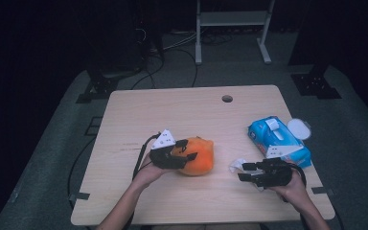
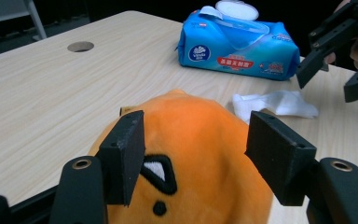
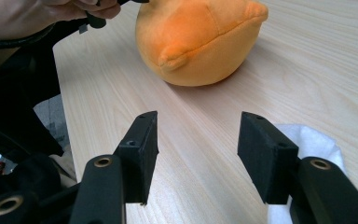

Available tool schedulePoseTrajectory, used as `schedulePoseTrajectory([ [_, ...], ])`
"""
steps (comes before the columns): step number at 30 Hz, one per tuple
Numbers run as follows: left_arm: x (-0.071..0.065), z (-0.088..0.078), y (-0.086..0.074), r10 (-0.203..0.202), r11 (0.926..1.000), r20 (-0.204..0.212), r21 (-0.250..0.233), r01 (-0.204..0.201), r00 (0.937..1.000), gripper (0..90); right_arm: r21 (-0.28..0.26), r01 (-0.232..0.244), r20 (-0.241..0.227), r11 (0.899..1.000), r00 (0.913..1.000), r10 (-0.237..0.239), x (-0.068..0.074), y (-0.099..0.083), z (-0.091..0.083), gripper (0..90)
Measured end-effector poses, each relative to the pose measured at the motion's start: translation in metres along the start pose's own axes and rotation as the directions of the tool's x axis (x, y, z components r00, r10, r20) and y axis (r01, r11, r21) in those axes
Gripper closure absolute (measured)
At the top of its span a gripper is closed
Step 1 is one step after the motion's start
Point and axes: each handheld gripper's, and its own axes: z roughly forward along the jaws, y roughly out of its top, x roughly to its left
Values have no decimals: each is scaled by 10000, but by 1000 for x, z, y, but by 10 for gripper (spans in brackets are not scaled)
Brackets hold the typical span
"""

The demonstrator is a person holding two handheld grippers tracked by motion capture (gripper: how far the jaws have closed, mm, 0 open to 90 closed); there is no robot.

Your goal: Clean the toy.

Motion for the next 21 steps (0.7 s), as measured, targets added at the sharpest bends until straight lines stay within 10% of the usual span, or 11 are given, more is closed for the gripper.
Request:
schedulePoseTrajectory([
  [21,5,-40,-23,-591,9982,-320,18,591,9977,298,-8,-110,131,9999,9999,110,-2,-3,-1,450],
])
